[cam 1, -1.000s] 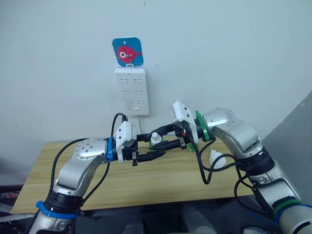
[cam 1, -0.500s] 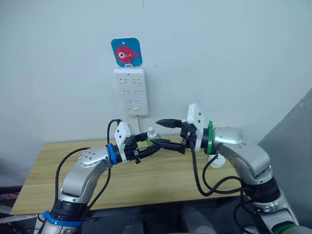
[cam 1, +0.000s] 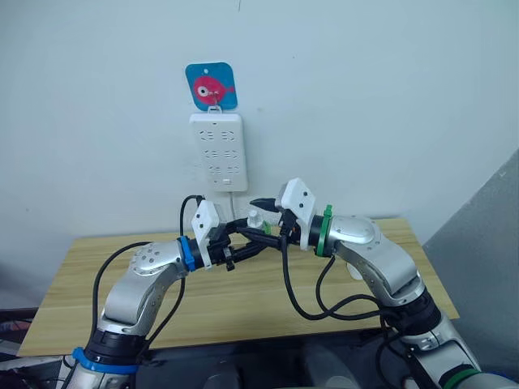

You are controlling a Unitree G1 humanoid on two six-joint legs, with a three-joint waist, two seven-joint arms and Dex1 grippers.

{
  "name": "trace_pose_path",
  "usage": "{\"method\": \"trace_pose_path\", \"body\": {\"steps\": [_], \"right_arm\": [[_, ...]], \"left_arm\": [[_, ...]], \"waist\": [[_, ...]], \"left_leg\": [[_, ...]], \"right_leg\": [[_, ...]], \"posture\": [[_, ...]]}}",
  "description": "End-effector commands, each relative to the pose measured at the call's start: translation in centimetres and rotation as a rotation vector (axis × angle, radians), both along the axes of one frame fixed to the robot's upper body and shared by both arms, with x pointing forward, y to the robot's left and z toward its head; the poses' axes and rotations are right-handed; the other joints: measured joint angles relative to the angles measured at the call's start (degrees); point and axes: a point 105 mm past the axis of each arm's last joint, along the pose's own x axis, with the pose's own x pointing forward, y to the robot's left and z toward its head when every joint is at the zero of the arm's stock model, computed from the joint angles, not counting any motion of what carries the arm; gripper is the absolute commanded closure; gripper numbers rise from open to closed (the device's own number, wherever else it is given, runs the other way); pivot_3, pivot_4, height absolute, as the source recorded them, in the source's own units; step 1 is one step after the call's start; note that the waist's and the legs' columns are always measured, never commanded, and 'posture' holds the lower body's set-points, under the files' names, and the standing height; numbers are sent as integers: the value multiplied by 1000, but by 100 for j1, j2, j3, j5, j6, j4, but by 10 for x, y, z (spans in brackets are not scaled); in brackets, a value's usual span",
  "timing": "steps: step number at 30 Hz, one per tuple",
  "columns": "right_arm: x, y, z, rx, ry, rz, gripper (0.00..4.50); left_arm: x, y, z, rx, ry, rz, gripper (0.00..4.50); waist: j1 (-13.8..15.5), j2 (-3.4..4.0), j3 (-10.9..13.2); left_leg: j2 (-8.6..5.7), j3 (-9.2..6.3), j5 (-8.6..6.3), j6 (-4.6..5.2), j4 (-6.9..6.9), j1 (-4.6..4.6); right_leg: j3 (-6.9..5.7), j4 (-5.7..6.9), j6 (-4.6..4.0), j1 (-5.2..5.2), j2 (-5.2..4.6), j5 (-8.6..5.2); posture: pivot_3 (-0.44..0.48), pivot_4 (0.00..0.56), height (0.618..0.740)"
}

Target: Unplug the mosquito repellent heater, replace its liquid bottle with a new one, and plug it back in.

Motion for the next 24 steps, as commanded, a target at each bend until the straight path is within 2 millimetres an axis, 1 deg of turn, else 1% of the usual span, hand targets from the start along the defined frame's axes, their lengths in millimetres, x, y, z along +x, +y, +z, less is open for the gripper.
{"method": "trace_pose_path", "body": {"steps": [1,9,12,16,18,24], "right_arm": [[1,-11,18,44,-33,6,1301],[-6,-44,13,-46,-5,58,1301],[-13,-55,14,-102,-18,108,1301],[-23,-47,21,-87,-19,161,1301],[-25,-32,21,-61,-26,165,1301],[-16,-5,21,-22,-40,135,1301]], "left_arm": [[-2,1,9,3,-55,-10,2191],[-1,3,8,4,-57,0,2191],[-1,5,8,10,-60,0,2191],[0,6,7,18,-67,-8,2191],[-1,5,7,21,-71,-16,2191],[-3,-1,8,25,-82,-42,2191]], "waist": [[1,0,0],[9,0,0],[9,0,0],[-14,0,0],[-18,0,0],[-12,0,0]], "left_leg": [[0,0,0,0,0,0],[-1,1,0,0,0,0],[-1,3,0,0,0,0],[0,4,0,0,-5,3],[2,4,0,0,-7,4],[-2,4,0,0,-7,2]], "right_leg": [[0,0,0,0,0,0],[1,-2,1,0,-1,0],[1,-3,1,1,0,-1],[3,-3,1,0,1,-1],[2,-3,1,0,2,-1],[4,-4,1,0,-1,-1]], "posture": [[-132,69,740],[-135,72,740],[-138,72,740],[-141,72,740],[-141,72,740],[-142,68,740]]}}
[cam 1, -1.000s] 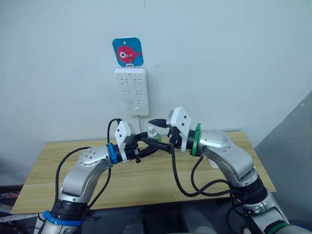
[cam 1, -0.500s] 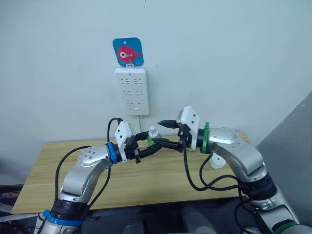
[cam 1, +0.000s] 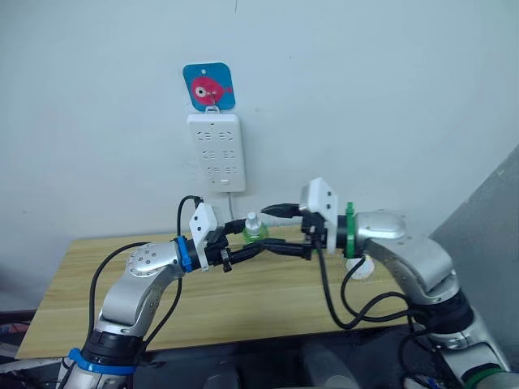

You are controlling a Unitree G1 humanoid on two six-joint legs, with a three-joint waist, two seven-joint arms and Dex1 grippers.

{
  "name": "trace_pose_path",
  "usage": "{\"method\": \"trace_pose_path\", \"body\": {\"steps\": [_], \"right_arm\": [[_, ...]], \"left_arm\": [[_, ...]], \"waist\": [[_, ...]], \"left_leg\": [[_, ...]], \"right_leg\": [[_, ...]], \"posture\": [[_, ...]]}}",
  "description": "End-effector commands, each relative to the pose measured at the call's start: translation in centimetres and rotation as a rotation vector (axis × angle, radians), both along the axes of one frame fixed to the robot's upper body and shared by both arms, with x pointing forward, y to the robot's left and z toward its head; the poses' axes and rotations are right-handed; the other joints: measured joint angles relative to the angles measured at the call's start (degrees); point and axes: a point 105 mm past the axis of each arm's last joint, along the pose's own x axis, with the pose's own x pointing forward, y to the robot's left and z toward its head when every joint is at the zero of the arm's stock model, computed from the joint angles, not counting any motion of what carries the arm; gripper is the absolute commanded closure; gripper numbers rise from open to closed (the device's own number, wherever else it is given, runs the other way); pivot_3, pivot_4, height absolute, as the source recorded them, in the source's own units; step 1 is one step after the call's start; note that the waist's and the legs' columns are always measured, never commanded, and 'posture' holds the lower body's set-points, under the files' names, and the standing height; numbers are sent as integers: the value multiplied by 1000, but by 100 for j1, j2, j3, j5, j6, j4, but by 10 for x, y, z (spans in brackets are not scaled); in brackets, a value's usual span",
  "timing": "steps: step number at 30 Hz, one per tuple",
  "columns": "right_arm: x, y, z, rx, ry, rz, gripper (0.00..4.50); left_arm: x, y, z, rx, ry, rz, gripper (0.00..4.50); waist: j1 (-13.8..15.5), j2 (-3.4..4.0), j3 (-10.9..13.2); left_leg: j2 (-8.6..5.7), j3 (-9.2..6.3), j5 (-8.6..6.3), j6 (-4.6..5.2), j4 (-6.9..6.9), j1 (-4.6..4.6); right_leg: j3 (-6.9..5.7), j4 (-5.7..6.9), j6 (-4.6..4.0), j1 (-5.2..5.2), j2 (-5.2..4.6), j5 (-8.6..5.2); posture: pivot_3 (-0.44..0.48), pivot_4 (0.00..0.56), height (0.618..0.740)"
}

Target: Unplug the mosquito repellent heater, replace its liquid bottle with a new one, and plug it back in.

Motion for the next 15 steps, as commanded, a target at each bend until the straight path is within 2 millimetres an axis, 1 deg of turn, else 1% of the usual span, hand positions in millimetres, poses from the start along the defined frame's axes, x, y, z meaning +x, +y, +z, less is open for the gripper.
{"method": "trace_pose_path", "body": {"steps": [1,4,7,9,12,15], "right_arm": [[7,10,11,29,-54,-24,1301],[13,19,12,51,-49,-40,1301],[16,21,10,59,-37,-51,1301],[20,15,7,44,-29,-65,1301],[26,-1,8,24,-26,-81,1301],[23,-13,8,2,-10,-64,1301]], "left_arm": [[-2,-5,11,0,-58,-28,2191],[-3,-7,11,-1,-60,-32,2191],[-3,-7,11,-2,-61,-33,2191],[-4,-7,12,-3,-62,-31,2191],[-4,-5,11,-3,-61,-27,2191],[-5,-5,10,-4,-59,-25,2191]], "waist": [[8,0,0],[10,0,0],[9,0,0],[11,0,0],[20,0,0],[20,0,0]], "left_leg": [[-1,0,0,0,0,0],[0,-2,0,0,0,1],[1,-3,0,0,0,1],[1,-3,0,0,0,0],[0,-3,0,0,0,0],[0,-3,0,0,0,1]], "right_leg": [[0,-1,0,0,-1,0],[-2,0,0,0,0,0],[-3,0,0,0,0,1],[-3,0,0,0,0,1],[-2,0,0,0,-1,1],[-3,0,0,0,0,0]], "posture": [[-140,68,740],[-137,67,740],[-134,67,740],[-130,67,740],[-126,67,740],[-126,67,740]]}}
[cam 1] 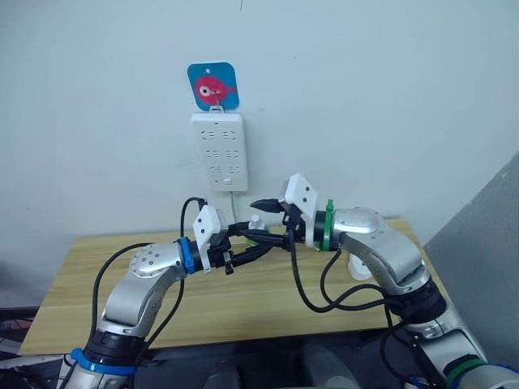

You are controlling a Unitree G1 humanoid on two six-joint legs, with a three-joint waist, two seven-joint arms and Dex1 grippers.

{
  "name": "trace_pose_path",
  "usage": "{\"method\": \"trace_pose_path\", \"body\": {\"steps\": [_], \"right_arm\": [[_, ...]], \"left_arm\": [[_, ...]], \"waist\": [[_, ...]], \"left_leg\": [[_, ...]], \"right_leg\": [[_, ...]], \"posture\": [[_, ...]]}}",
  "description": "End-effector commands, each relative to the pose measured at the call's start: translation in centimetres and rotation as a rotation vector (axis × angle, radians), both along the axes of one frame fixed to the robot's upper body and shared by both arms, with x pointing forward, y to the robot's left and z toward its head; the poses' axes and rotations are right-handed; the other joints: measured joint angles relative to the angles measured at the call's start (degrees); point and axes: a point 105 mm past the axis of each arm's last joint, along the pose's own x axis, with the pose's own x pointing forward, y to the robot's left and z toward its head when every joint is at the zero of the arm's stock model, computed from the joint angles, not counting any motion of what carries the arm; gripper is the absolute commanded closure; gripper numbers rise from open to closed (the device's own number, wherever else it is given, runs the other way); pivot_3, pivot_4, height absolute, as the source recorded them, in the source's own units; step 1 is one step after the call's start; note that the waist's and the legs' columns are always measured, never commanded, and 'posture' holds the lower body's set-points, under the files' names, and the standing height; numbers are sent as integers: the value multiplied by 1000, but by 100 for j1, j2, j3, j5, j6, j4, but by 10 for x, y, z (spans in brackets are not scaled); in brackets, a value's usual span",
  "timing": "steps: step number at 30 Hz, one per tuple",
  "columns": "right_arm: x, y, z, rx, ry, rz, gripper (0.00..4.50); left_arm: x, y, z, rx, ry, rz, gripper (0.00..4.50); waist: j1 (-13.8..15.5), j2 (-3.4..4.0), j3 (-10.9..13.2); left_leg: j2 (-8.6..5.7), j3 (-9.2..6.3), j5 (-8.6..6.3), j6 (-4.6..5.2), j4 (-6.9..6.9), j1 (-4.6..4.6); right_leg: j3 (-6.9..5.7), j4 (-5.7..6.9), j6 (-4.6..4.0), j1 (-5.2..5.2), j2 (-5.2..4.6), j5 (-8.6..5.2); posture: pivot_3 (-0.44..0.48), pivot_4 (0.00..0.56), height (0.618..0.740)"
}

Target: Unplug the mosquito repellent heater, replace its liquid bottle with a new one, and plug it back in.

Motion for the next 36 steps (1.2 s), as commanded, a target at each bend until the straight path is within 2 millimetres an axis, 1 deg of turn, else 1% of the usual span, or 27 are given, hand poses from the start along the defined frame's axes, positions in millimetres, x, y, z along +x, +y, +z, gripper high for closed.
{"method": "trace_pose_path", "body": {"steps": [1,7,10,12,14,16,19,24,28,31,36], "right_arm": [[1,-19,16,8,-32,-2,1301],[-6,-48,11,-79,17,29,1301],[-12,-56,10,-111,26,55,1301],[-16,-57,15,-96,36,71,1301],[-22,-49,24,-51,45,95,1301],[-26,-32,32,5,34,110,1301],[-26,-17,35,39,26,105,1301],[-23,-3,34,45,23,110,1301],[-21,-1,32,40,29,117,1301],[-20,-1,31,42,39,117,1861],[-19,-1,27,13,31,125,3542]], "left_arm": [[-3,-2,13,-12,-66,-14,2191],[-3,-1,13,-9,-65,-13,2191],[-3,0,13,-7,-65,-13,2191],[-3,0,13,-4,-65,-13,2191],[-3,1,12,0,-64,-16,2191],[-3,0,11,4,-63,-21,2191],[-4,-1,10,6,-63,-27,2191],[-6,-3,10,10,-67,-41,2191],[-6,-3,10,15,-70,-48,2191],[-5,-2,10,18,-75,-47,2191],[-5,-2,11,16,-79,-46,2191]], "waist": [[1,0,0],[9,0,0],[5,0,0],[-19,1,1],[-21,1,1],[-24,0,0],[-26,1,1],[9,1,0],[-5,1,1],[-5,1,1],[-5,1,1]], "left_leg": [[0,0,0,0,0,0],[-2,1,0,0,0,-1],[-1,2,0,0,0,0],[1,4,0,0,-1,1],[2,4,0,0,-1,1],[2,3,0,0,-1,1],[3,3,0,0,-2,1],[-3,2,0,0,-1,-3],[0,2,0,0,-1,0],[1,0,0,0,-2,-1],[0,1,0,0,-2,-1]], "right_leg": [[0,0,0,0,0,0],[1,-1,0,0,0,0],[1,-2,1,0,0,0],[2,-2,1,0,1,0],[2,-2,0,0,2,0],[2,-2,1,0,3,0],[2,0,0,0,4,0],[2,-5,1,0,-2,0],[1,-3,1,0,0,0],[-1,-3,1,0,1,0],[0,-3,1,0,0,0]], "posture": [[-126,67,740],[-135,69,740],[-137,69,740],[-138,69,740],[-139,69,740],[-140,68,740],[-142,67,740],[-141,66,740],[-139,64,740],[-134,62,740],[-134,62,740]]}}
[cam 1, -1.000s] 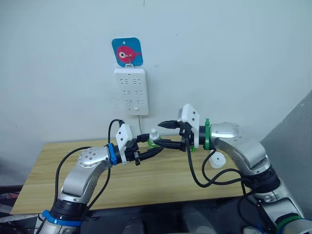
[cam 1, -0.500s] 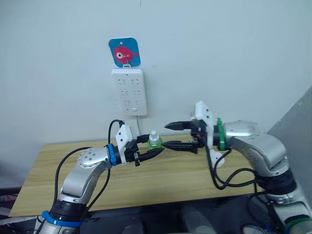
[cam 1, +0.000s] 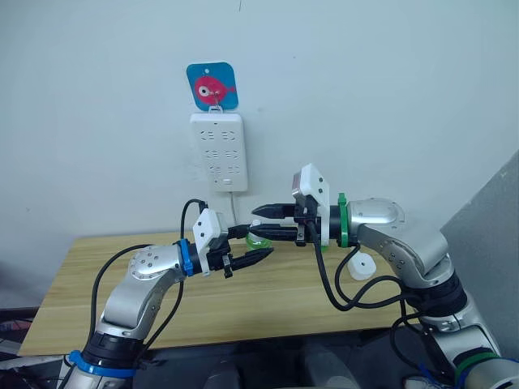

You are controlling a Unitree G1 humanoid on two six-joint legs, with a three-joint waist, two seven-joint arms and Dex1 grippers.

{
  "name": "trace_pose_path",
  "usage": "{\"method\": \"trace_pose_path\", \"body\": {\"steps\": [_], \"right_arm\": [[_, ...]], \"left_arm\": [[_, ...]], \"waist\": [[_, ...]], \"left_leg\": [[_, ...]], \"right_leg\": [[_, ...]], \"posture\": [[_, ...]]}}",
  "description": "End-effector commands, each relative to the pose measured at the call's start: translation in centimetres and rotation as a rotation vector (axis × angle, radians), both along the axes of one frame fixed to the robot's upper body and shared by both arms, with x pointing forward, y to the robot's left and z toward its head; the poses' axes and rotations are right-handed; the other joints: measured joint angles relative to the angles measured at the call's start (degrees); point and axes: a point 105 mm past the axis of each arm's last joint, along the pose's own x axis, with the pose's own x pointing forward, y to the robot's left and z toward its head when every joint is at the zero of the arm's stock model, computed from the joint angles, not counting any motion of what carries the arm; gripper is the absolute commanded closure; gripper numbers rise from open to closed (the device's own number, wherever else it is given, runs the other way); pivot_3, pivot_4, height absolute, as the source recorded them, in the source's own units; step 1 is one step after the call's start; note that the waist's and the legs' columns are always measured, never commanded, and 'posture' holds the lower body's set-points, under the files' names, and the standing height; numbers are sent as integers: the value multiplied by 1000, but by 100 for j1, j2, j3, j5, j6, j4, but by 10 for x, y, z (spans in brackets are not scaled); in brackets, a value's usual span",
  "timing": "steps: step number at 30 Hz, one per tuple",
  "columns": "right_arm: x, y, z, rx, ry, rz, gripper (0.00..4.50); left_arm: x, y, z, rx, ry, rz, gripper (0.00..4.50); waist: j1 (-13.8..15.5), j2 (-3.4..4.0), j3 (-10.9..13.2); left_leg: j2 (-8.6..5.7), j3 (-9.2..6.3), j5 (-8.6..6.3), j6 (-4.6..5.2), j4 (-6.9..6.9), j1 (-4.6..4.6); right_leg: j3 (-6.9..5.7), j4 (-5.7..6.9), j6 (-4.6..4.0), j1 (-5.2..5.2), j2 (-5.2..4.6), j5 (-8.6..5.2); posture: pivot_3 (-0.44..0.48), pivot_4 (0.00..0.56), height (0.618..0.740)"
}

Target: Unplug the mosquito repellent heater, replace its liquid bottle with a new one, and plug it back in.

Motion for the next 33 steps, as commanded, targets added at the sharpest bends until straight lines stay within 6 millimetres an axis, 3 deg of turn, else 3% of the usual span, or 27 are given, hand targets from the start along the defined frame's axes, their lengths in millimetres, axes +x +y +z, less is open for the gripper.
{"method": "trace_pose_path", "body": {"steps": [1,3,13,16,19,21,23,28,33], "right_arm": [[-2,2,8,-1,-52,31,3934],[-3,2,9,0,-61,38,4233],[-7,-1,45,120,-118,68,4233],[-8,-8,55,138,-140,53,4233],[-1,-27,59,140,-160,-41,4233],[6,-40,49,121,-156,-131,4233],[12,-46,26,85,-159,-219,4233],[29,-48,-36,-6,-203,-383,4233],[53,-49,-84,-31,-186,-506,4233]], "left_arm": [[-1,-1,12,0,-65,-16,2191],[-1,-2,12,0,-65,-16,2191],[-3,1,6,11,-41,-7,2191],[-3,3,4,10,-27,7,2191],[-1,12,-4,23,-11,55,2191],[-2,22,-11,39,6,93,2191],[-5,32,-18,63,25,117,2191],[-13,50,-33,117,61,149,2191],[-22,55,-35,142,69,146,2191]], "waist": [[0,0,0],[0,0,0],[-1,0,0],[1,0,0],[10,0,0],[17,0,0],[17,-3,-2],[-17,16,10],[5,21,29]], "left_leg": [[0,0,0,0,0,0],[0,-1,0,0,0,-1],[0,-1,0,0,0,-1],[0,-1,0,0,0,-1],[0,-1,0,0,0,-1],[-1,0,0,0,0,-2],[1,0,0,0,-4,1],[3,19,0,0,-16,7],[3,21,0,0,-21,9]], "right_leg": [[0,0,0,0,0,0],[-1,0,0,0,0,0],[-1,1,0,0,0,0],[-1,1,0,0,0,0],[0,0,0,0,-1,0],[0,0,0,0,-1,0],[0,-1,0,0,0,0],[16,0,-2,-7,1,-2],[17,-1,-1,-7,1,-2]], "posture": [[-134,62,740],[-129,58,740],[-129,56,740],[-122,59,740],[-119,63,740],[-122,73,740],[-127,76,740],[-127,86,740],[-107,99,740]]}}
